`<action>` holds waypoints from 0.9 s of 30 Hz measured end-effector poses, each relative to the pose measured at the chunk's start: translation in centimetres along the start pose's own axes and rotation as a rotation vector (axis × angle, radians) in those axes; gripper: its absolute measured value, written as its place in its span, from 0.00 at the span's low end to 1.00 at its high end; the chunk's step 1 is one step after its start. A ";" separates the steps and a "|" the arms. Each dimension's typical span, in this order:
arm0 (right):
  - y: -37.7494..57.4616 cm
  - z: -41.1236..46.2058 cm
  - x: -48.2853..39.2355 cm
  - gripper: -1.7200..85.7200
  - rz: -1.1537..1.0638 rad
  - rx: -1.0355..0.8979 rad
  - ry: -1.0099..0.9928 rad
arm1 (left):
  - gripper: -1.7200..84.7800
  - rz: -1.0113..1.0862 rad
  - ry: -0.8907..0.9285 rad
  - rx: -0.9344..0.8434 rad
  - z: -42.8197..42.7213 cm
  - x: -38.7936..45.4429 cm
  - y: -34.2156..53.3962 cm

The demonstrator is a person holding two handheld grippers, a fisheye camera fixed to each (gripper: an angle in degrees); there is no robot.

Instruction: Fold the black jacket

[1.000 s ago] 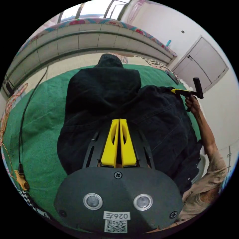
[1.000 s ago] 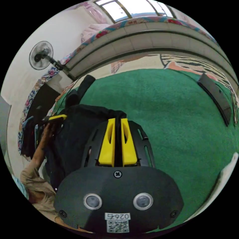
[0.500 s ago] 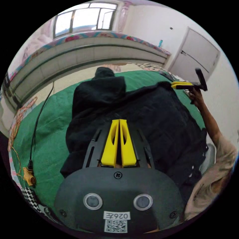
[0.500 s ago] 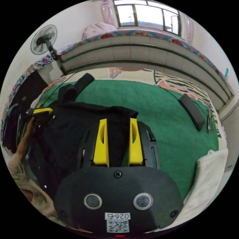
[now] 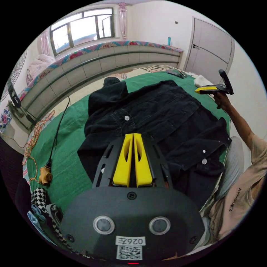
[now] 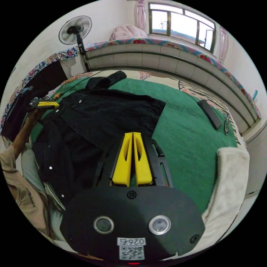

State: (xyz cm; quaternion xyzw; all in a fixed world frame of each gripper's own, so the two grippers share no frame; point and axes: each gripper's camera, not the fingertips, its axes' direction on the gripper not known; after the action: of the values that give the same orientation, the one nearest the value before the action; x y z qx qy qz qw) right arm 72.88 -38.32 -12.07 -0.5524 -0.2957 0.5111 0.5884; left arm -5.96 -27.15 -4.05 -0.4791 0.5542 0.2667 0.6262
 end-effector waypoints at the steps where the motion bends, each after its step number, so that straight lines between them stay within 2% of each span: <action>1: -0.3 -0.1 -0.9 0.01 -0.001 0.015 -0.003 | 0.01 -0.001 -0.003 0.010 -0.1 0.0 -0.3; 4: -2.2 1.1 -2.9 0.01 -0.016 0.022 0.006 | 0.01 0.012 0.040 0.042 0.8 -0.3 -3.5; 8: -5.6 4.4 -4.4 0.01 -0.035 -0.005 0.025 | 0.01 0.052 0.125 0.018 6.4 -0.9 -9.7; 10: -7.8 7.6 -4.6 0.01 -0.041 -0.040 0.012 | 0.01 0.053 0.048 -0.060 10.1 -1.7 -11.6; 11: -8.2 8.7 -4.5 0.01 -0.051 -0.069 0.029 | 0.01 0.074 -0.062 -0.174 13.1 -2.4 -12.3; 12: -8.6 11.4 -3.7 0.01 -0.026 -0.206 0.144 | 0.01 0.068 -0.008 -0.152 13.8 -3.5 -12.3; 14: -8.3 11.4 -2.7 0.01 0.017 -0.189 0.068 | 0.01 -0.062 0.146 -0.160 13.6 -6.1 -12.1; 15: -7.6 10.3 -1.8 0.01 0.133 -0.164 0.091 | 0.01 -0.110 0.197 -0.162 12.8 -7.2 -11.4; 16: -6.4 8.8 -1.8 0.01 0.145 -0.130 0.106 | 0.01 -0.128 0.195 -0.159 12.0 -7.6 -10.9; 18: -3.7 5.3 -3.0 0.01 0.114 -0.050 0.080 | 0.01 -0.025 0.244 -0.022 6.7 -7.1 -7.5; 22: 5.8 -4.5 -9.3 0.02 -0.060 0.173 -0.106 | 0.05 0.140 0.324 0.163 -1.7 -5.4 1.1; 24: 10.2 -7.7 -12.6 0.04 -0.135 0.195 -0.145 | 0.16 0.141 0.233 0.247 -4.7 -5.1 6.9; 27: 16.4 -10.6 -17.7 0.13 -0.202 0.159 -0.092 | 0.22 0.090 0.214 0.269 -5.6 -5.7 11.1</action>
State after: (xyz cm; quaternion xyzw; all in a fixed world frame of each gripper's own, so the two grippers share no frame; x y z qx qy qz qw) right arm 72.72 -60.59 -26.12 -0.4475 -0.3353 0.4958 0.6644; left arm -19.38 -26.66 -1.60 -0.3916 0.6693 0.1654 0.6094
